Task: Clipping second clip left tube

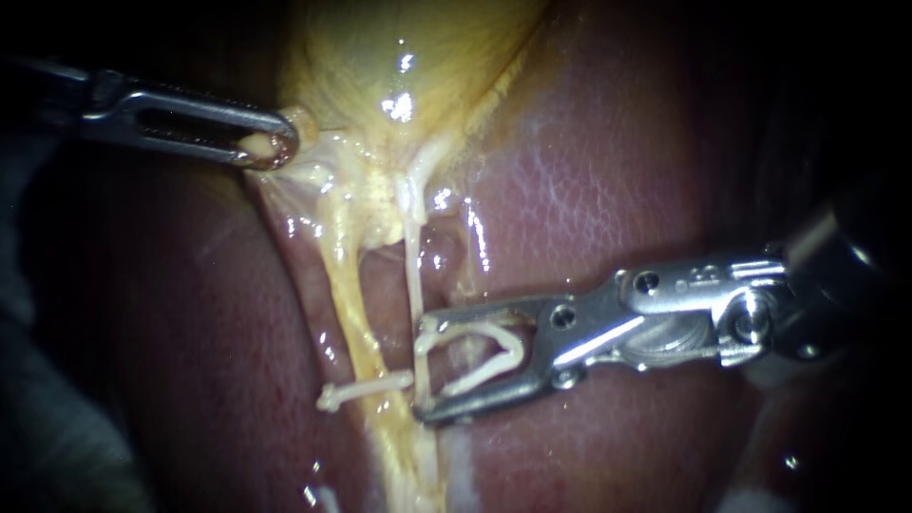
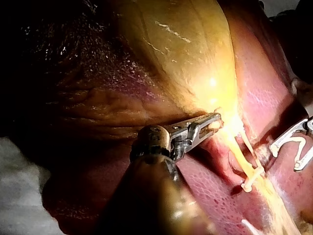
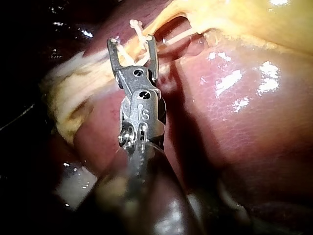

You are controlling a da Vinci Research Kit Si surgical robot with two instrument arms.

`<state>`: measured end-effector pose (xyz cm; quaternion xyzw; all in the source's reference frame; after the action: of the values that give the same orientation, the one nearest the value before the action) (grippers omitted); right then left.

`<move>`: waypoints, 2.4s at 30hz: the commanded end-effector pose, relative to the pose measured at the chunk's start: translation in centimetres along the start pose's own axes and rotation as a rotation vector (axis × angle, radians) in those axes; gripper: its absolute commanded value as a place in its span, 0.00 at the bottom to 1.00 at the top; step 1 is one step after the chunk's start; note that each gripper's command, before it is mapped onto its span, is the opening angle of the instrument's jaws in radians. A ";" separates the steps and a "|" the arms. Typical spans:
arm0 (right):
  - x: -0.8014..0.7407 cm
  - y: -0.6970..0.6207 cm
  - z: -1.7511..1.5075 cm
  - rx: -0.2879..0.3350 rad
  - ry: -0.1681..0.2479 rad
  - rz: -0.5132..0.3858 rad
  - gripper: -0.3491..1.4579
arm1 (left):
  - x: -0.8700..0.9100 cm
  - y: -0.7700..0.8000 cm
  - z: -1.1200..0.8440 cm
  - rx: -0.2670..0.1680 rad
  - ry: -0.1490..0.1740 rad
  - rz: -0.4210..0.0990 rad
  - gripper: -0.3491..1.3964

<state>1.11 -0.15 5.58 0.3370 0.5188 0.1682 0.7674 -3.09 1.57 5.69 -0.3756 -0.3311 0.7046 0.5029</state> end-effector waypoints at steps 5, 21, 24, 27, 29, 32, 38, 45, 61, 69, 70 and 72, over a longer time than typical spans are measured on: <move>-0.08 0.10 0.02 0.019 0.033 0.070 0.46 | 0.00 0.00 0.00 0.001 0.000 0.000 0.00; -0.49 0.45 0.35 0.054 0.014 0.213 0.47 | 0.00 0.01 0.00 0.001 0.001 -0.001 0.00; -0.52 0.51 0.40 0.050 0.014 0.223 0.47 | 0.00 0.01 0.00 0.002 0.001 -0.001 0.00; -0.58 0.57 0.43 0.046 0.013 0.244 0.46 | -0.01 0.01 0.00 0.002 0.001 -0.001 0.00; -0.64 0.62 0.46 0.044 0.012 0.252 0.46 | 0.00 0.01 0.00 0.002 0.001 -0.001 0.00; -0.72 0.68 0.49 0.040 0.011 0.271 0.46 | -0.01 0.01 0.00 0.002 0.001 -0.001 0.00; -0.79 0.78 0.55 0.034 0.011 0.291 0.46 | 0.00 0.01 0.00 0.002 0.001 -0.001 0.00; -0.75 0.78 0.63 0.043 0.039 0.333 0.46 | -0.01 0.01 0.00 0.002 0.001 -0.001 0.00; -0.56 0.62 1.00 0.101 0.070 0.347 0.47 | -0.01 0.02 0.00 0.002 0.001 -0.001 0.00; -0.42 0.45 1.08 0.177 0.091 0.331 0.46 | -0.01 0.02 0.00 0.002 0.002 -0.001 0.00; -0.39 0.42 1.08 0.188 0.094 0.330 0.46 | -0.01 0.02 0.00 0.002 0.002 -0.001 0.00; -0.33 0.37 1.07 0.197 0.105 0.330 0.46 | -0.01 0.02 0.00 0.002 0.002 -0.001 0.00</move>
<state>2.00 -0.44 6.26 0.4845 0.5129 0.2563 0.6607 -3.10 1.55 5.67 -0.3756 -0.3301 0.7044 0.5038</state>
